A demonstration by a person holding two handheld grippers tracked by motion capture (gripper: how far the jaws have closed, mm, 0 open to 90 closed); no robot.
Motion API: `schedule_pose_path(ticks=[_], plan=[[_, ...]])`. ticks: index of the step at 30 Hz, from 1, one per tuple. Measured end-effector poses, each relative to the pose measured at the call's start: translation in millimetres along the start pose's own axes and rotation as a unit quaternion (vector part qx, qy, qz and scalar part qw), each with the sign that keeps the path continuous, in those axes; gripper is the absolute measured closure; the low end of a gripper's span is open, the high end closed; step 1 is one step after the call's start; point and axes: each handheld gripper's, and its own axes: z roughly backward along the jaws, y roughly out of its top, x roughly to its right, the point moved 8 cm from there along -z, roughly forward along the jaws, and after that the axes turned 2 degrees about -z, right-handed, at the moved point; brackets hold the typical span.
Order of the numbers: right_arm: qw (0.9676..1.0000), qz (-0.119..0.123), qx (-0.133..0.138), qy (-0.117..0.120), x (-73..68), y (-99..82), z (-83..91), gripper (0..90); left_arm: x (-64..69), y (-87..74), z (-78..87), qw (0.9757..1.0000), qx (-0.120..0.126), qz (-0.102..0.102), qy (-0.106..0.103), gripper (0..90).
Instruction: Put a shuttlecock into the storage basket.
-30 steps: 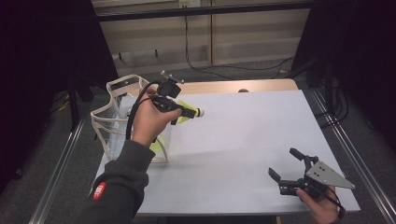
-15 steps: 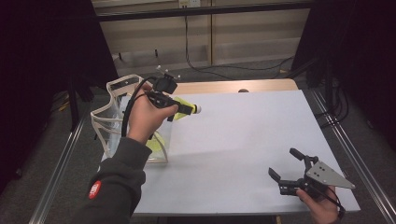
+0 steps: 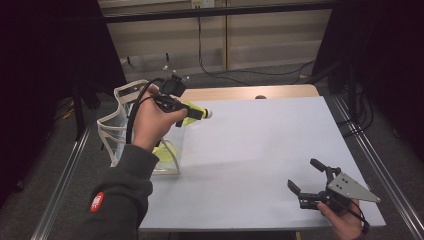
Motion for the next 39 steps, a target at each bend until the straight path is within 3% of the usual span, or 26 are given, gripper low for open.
schedule_pose_path(ticks=[39], plan=[[1.0,-0.002,-0.001,0.001,-0.7,-0.1,-0.5,2.0,-19.5,5.5,34.6,0.9995,0.012,0.015,0.027,86.8]])
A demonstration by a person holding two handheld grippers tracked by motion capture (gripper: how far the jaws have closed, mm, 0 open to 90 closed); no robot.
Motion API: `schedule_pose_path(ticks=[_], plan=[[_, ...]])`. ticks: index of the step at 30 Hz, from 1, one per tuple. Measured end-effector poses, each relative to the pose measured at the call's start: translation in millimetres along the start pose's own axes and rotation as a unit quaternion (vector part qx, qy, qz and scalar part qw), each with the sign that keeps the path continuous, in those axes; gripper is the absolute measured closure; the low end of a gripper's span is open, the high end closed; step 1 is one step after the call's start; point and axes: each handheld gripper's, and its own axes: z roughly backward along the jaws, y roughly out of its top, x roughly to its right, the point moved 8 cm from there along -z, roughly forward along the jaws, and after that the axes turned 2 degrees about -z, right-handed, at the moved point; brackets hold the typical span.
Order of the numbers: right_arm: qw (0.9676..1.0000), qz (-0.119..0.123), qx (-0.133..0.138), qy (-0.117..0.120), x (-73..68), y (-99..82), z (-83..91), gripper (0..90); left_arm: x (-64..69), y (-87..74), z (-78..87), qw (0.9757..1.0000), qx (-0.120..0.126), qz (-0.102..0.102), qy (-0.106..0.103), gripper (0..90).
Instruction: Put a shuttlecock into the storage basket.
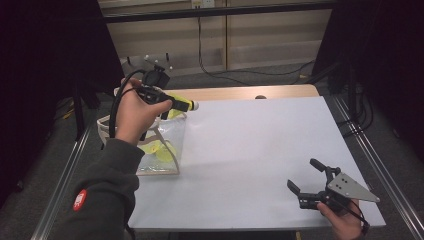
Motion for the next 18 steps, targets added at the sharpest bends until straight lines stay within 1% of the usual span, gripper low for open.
schedule_pose_path(ticks=[4,5,9,14,16,18], plan=[[1.0,0.001,0.0,0.001,-0.4,0.1,0.0,2.0,-3.3,0.1,2.4,1.0,0.001,0.005,0.001,86.8],[1.0,0.002,0.0,0.001,-0.3,0.1,0.1,2.0,-4.3,0.2,2.7,1.0,0.003,0.008,0.004,86.8],[1.0,0.002,0.001,-0.001,0.5,0.1,0.2,2.0,-6.9,0.6,6.1,1.0,0.004,0.008,0.004,86.8],[1.0,0.001,0.001,0.0,0.2,0.2,0.2,2.0,-8.8,1.6,11.2,0.9999,0.005,0.009,0.009,86.8],[1.0,0.001,0.0,-0.001,0.3,0.1,0.3,2.0,-9.5,1.3,13.0,0.9999,0.002,0.008,0.01,86.8],[1.0,0.002,0.001,0.0,0.2,0.2,0.2,2.0,-10.2,1.5,14.1,0.9999,0.005,0.009,0.011,86.8]])
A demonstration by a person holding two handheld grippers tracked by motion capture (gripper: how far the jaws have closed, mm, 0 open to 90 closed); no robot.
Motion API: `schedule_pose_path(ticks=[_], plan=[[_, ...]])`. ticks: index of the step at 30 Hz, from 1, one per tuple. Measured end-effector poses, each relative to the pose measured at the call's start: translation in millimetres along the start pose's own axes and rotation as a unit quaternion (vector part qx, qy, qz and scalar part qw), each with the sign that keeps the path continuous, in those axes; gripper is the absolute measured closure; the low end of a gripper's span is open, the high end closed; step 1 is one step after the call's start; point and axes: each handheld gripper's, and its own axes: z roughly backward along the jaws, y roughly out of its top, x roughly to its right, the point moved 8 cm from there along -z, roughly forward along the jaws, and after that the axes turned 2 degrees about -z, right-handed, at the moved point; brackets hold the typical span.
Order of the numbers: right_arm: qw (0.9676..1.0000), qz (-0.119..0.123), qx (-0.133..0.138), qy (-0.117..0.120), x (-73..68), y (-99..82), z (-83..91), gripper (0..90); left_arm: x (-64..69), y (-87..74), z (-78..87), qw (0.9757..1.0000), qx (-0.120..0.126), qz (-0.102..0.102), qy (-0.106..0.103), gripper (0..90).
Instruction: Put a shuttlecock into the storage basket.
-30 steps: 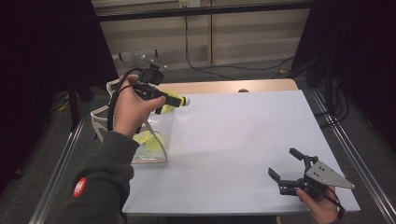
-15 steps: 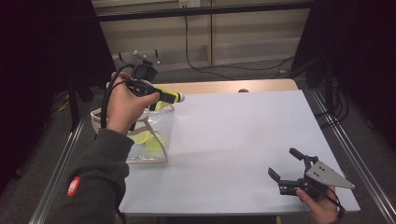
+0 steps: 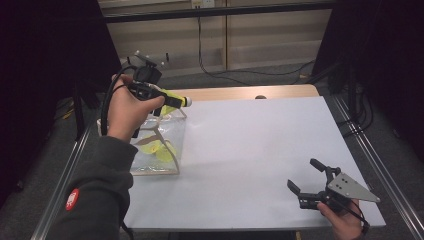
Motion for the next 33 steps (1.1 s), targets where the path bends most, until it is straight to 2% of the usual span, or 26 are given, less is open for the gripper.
schedule_pose_path(ticks=[33], plan=[[1.0,0.0,0.001,0.0,-0.4,0.3,-0.4,2.0,-27.0,-6.6,25.0,0.9991,0.008,0.022,0.034,86.8]])
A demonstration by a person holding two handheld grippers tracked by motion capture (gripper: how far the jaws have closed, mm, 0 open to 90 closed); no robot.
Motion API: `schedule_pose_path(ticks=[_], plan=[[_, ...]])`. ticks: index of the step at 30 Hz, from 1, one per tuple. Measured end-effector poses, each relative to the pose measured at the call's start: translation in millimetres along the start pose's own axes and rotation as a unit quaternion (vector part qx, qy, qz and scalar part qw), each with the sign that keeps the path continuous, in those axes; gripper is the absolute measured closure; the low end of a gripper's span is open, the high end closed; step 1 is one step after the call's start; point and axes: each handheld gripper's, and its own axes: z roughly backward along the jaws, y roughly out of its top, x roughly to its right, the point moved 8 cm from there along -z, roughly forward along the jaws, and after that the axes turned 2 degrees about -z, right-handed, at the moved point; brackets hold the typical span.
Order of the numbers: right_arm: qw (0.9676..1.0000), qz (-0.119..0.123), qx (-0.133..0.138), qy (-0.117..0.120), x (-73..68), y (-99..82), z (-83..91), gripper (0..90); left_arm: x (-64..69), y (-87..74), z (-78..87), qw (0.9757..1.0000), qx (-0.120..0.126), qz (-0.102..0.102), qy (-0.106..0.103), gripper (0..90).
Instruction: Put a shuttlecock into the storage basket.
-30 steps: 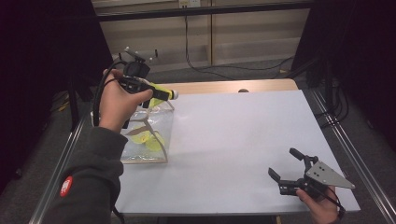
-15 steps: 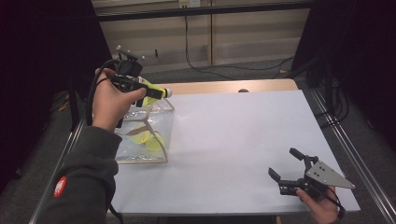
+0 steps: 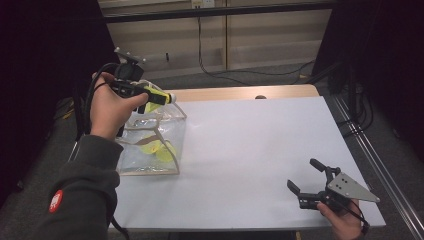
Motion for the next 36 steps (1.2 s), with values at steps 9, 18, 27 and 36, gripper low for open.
schedule_pose_path(ticks=[9,18,27,36], plan=[[1.0,-0.001,-0.001,0.0,-0.2,-0.2,0.0,2.0,-12.9,-4.3,4.0,0.9999,0.002,0.007,0.012,86.8],[1.0,0.0,-0.001,0.0,-0.1,-0.3,-0.2,2.0,-21.3,-5.9,7.1,0.9997,0.007,0.016,0.019,86.8],[1.0,0.0,-0.002,0.0,0.2,-0.2,0.5,2.0,-28.1,-6.9,9.6,0.9992,0.011,0.024,0.029,86.8],[1.0,0.001,-0.001,0.001,0.0,-0.2,0.3,2.0,-36.1,-10.0,14.0,0.9986,0.014,0.029,0.042,86.8]])
